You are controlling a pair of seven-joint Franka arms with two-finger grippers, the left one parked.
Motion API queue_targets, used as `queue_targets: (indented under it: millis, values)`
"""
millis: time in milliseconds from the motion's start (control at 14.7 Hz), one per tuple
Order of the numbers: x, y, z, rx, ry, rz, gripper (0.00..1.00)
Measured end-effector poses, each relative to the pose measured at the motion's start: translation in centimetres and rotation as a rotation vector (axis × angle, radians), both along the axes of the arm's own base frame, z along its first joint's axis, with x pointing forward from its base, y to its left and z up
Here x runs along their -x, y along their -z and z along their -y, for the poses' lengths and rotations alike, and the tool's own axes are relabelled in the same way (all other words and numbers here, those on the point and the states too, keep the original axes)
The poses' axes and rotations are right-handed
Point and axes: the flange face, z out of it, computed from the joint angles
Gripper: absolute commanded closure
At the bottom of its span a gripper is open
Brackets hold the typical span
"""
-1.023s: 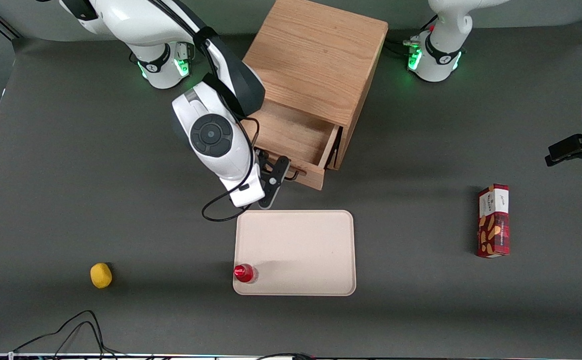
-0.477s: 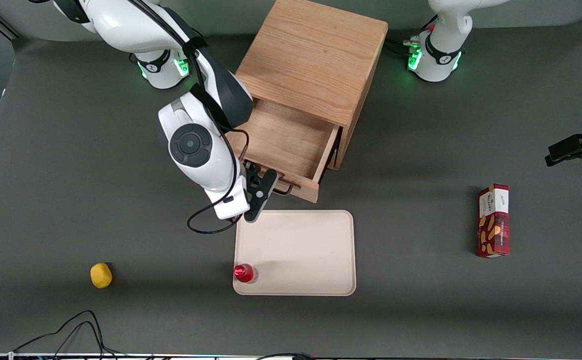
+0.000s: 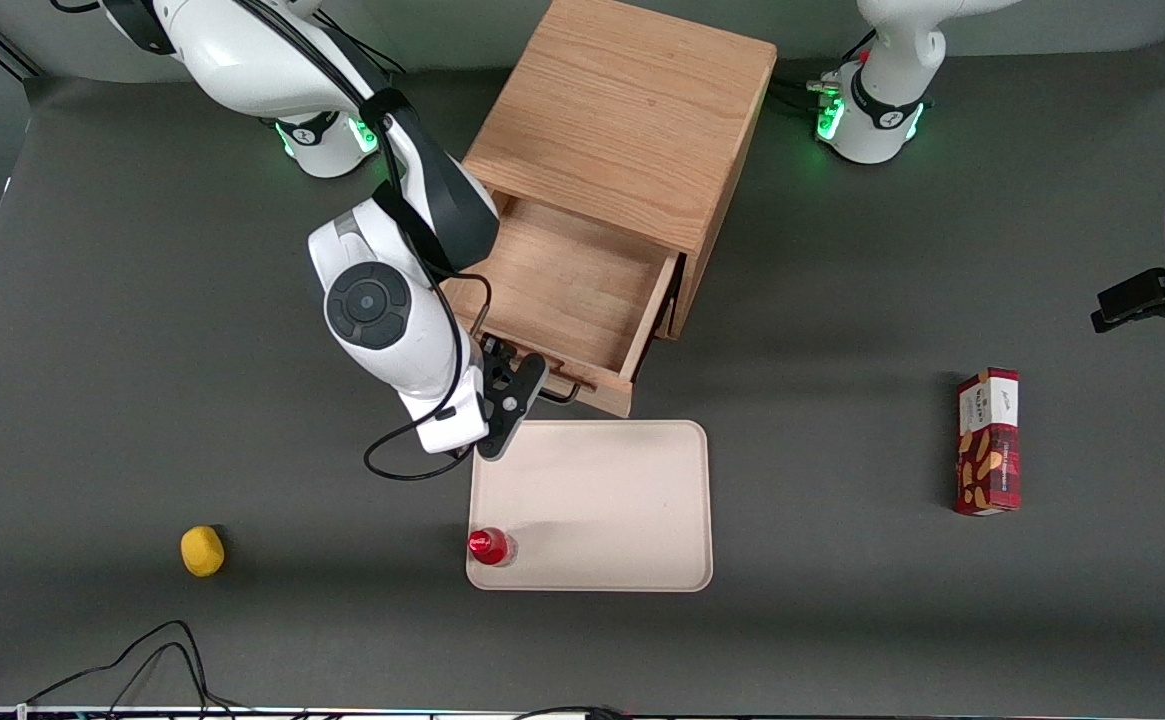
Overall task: Open upper drawer
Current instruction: 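Pull the upper drawer handle outward with the right gripper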
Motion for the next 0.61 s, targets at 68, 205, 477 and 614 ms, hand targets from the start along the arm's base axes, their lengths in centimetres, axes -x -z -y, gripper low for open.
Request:
queue_targets:
  millis: [68,205,477,614]
  values:
    - [-0.2,0.0,0.2,0.0,0.004,0.003,0.0]
    - [-0.6,-0.2,0.7,-0.01,0.017,0.007,0.0]
    - [-1.7,-0.4,2.3,-0.024,0.049,0.022,0.0]
    - [-2.3,-0.3,3.1,-0.027,0.063,0.024,0.0]
